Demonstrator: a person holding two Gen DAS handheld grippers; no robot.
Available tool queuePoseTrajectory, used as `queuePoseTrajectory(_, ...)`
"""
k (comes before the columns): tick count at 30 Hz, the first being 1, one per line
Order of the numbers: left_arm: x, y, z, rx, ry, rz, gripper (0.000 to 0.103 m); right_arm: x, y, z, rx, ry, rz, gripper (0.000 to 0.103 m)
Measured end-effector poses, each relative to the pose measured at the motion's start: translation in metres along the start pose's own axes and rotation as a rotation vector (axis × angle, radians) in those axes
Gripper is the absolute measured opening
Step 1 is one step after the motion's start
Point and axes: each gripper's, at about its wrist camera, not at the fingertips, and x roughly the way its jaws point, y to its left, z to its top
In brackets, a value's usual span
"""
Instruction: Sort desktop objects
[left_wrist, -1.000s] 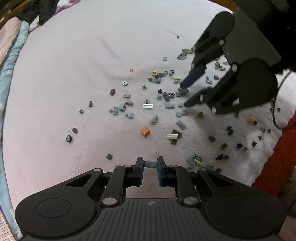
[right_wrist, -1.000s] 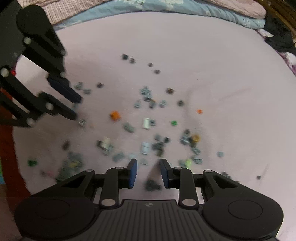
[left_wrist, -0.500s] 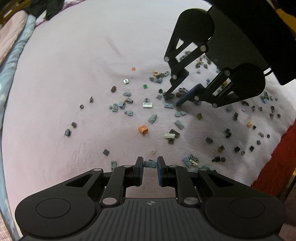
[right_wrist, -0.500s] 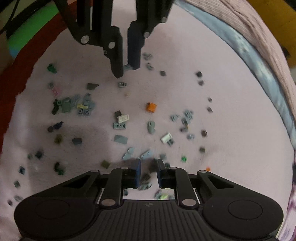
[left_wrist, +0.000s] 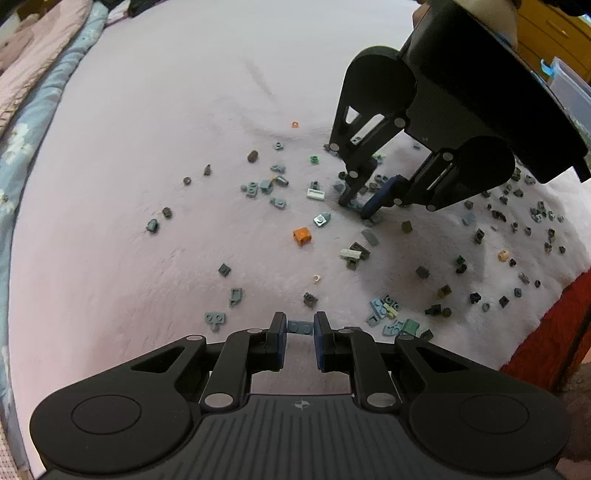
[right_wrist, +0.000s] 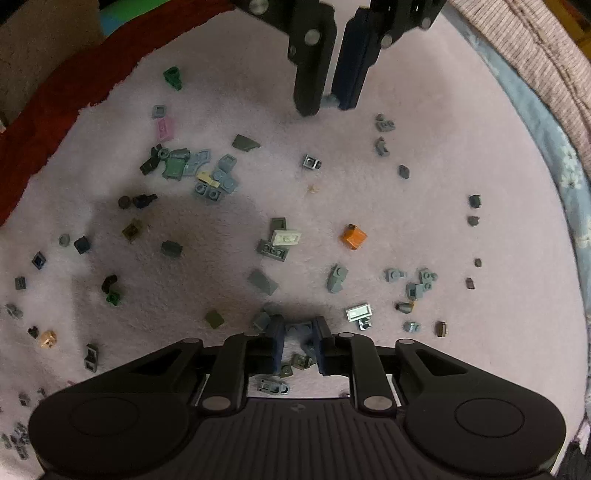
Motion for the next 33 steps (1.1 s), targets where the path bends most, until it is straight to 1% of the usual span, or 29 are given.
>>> queuePoseTrajectory(3,-0.006,0.003,0.0,-0.004,-0.009,0.007,0.017,0.0,-0.009,-0.001,0.082,0.017,0.021,0.017)
queuePoseTrajectory(4,-0.008,0.003,0.0,-0.003,-0.013,0.008,0.017,-0.002,-0.012,-0.003,0.137,0.018,0.03,0.017)
queuePoseTrajectory(7,-0.013,0.001,0.0,0.003,-0.025,0.01,0.017,-0.012,-0.031,-0.013,0.377,0.008,0.054,0.017)
queuePoseTrajectory(13,-0.023,-0.005,0.002,0.021,-0.041,0.012,0.017,-0.068,-0.029,-0.025,0.829,-0.041,0.02,0.017)
queuePoseTrajectory(18,-0.044,-0.016,0.015,0.048,-0.084,0.007,0.017,-0.116,-0.027,-0.033,1.203,-0.085,-0.01,0.017)
queuePoseTrajectory(19,-0.05,-0.019,0.019,0.055,-0.095,0.007,0.017,-0.136,-0.024,-0.019,1.269,-0.099,-0.015,0.017)
queuePoseTrajectory(22,-0.065,-0.028,0.029,0.077,-0.128,0.007,0.017,-0.164,-0.002,-0.024,1.475,-0.151,-0.024,0.017)
queuePoseTrajectory(26,-0.087,-0.041,0.043,0.107,-0.172,0.005,0.017,-0.174,0.031,-0.004,1.7,-0.219,-0.059,0.017)
queuePoseTrajectory(27,-0.092,-0.045,0.046,0.115,-0.182,0.003,0.017,-0.176,0.039,-0.005,1.748,-0.235,-0.074,0.017)
queuePoseTrajectory(29,-0.103,-0.053,0.053,0.132,-0.204,0.0,0.017,-0.19,0.052,-0.009,1.823,-0.261,-0.113,0.017)
queuePoseTrajectory(31,-0.111,-0.065,0.06,0.157,-0.22,-0.009,0.017,-0.21,0.065,-0.013,1.862,-0.274,-0.156,0.017)
queuePoseTrajectory(33,-0.118,-0.077,0.065,0.187,-0.236,-0.016,0.017,-0.217,0.081,-0.013,1.892,-0.284,-0.207,0.017)
